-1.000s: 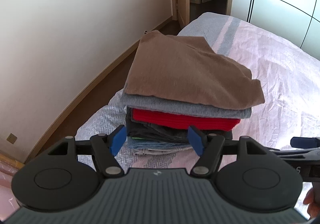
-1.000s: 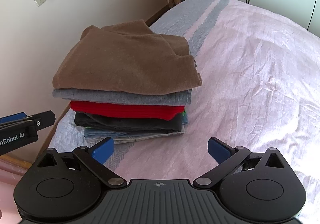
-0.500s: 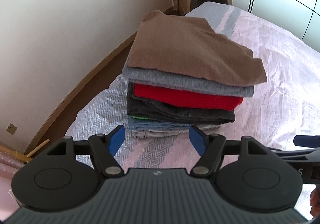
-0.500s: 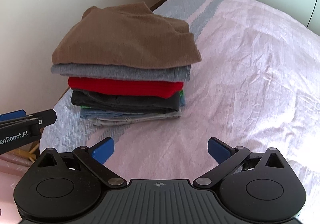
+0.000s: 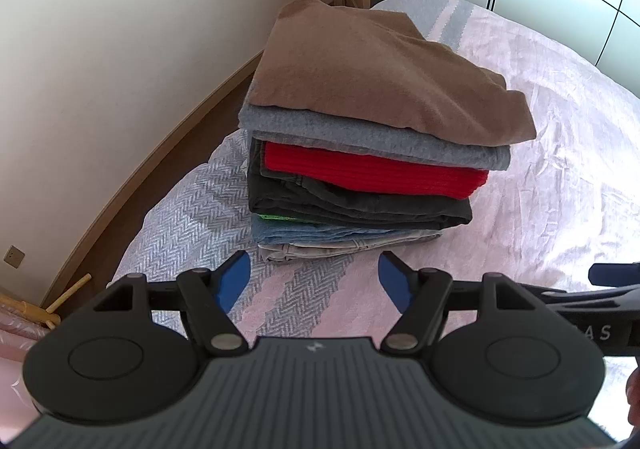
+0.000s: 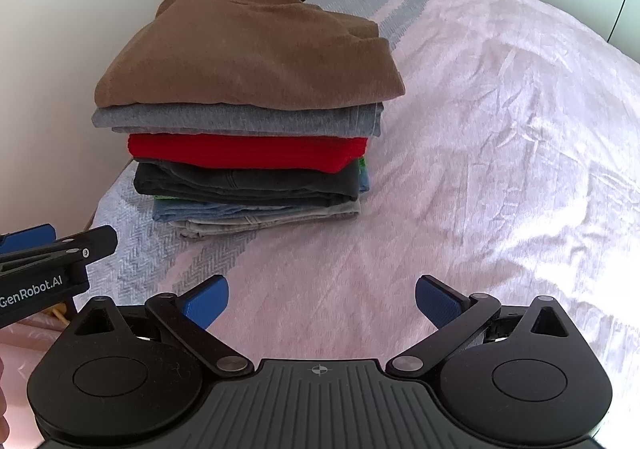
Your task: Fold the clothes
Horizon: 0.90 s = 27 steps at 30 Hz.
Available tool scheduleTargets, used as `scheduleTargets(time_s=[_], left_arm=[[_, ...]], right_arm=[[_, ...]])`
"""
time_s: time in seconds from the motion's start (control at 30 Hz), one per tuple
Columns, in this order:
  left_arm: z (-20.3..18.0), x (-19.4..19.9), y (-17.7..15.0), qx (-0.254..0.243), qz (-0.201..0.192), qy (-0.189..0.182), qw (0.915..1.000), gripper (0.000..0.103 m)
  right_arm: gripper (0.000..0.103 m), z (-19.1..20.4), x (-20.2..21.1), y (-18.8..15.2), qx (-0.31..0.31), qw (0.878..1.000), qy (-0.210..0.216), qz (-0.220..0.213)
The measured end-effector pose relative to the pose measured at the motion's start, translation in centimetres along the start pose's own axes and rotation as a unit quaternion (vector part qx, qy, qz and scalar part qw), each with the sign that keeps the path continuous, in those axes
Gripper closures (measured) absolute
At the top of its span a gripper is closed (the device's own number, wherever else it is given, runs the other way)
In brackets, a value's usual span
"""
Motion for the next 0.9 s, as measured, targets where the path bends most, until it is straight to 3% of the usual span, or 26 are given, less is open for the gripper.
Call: scheduleTargets(time_s=[0.9], left_arm=[[2.2,-4.4,-2.4,-0.024,0.042,0.007,0.9988,0.036]], right_arm=[[0.001,0.4,-4.5,-1.2,-0.021,0.999,-0.021,0.039]])
Point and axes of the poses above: each gripper's, at about its wrist camera, not at the fingertips, and x roughly against the way its jaws point, z to its left, y to its top, the point moved 10 cm from there along -x, roughly the way its jaws point, and after that the axes turned 9 degrees about -z, right-handed, at the moved point
